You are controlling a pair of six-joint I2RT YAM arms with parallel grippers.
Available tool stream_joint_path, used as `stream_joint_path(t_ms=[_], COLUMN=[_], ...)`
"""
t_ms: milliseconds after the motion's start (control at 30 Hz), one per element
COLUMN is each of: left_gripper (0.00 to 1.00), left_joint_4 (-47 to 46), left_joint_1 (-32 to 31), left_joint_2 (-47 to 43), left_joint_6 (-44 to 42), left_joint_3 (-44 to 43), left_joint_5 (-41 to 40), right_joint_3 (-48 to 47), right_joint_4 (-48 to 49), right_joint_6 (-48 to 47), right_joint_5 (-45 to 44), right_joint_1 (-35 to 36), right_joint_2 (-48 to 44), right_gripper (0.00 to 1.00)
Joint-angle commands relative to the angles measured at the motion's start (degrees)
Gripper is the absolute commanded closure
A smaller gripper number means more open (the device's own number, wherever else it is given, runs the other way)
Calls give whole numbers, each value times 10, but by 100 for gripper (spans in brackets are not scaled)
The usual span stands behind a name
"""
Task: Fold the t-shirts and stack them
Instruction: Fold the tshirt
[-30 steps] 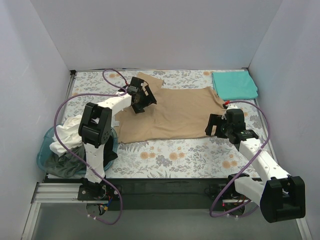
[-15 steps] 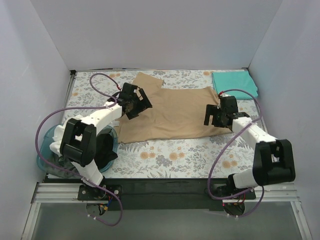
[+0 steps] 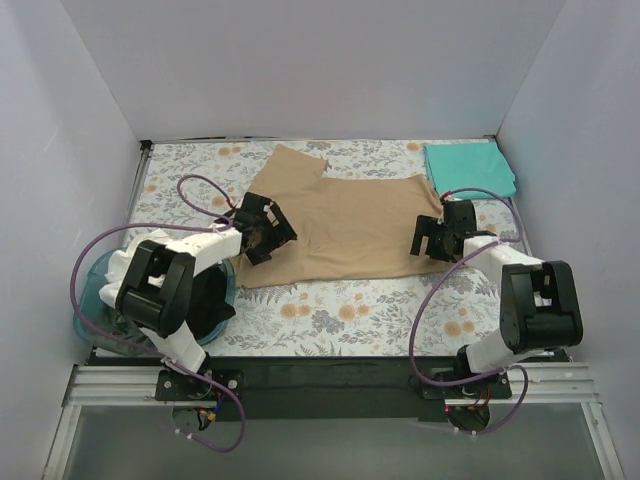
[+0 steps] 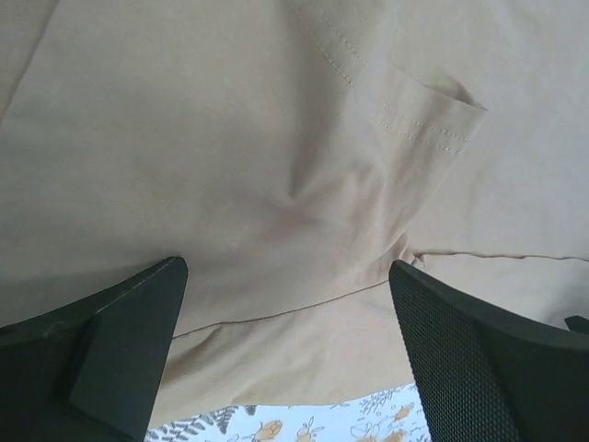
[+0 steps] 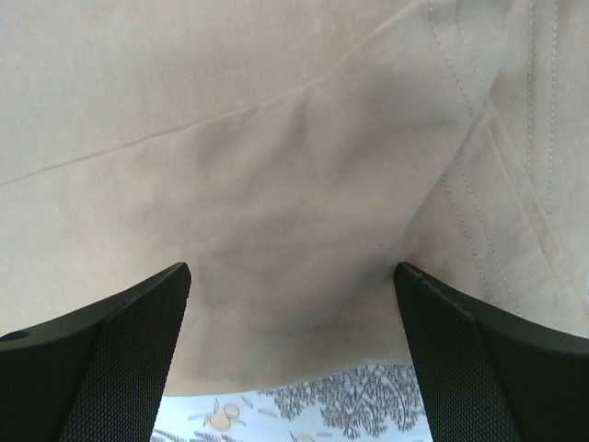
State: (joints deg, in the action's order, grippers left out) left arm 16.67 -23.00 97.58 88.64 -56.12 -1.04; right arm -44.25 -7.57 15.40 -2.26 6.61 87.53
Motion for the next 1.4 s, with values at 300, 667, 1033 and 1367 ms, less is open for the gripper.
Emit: stream_joint_path(t_ms=[300,667,1033,1367], left_gripper=[7,6,2,2], left_joint_4=[86,134,98,82], left_joint_1=[-86,-143,-143,-129], left_joint_2=[-207,-347,-255,-130], left_joint_6=[136,170,102,65], left_joint_3=[230,266,124,29], left_joint_5=[-52,-70,-100,-124], right_joint_3=[172,203,76,97], right_joint_4=[-153,-203,-188,-117], right_joint_6=[124,182,117,119], right_joint_5=[-77,-56,-127,-89], right_joint_1=[-12,-14,-15,-49], right_joint_2=[-218,-430,-305,-157], right_gripper=[2,2,2,2])
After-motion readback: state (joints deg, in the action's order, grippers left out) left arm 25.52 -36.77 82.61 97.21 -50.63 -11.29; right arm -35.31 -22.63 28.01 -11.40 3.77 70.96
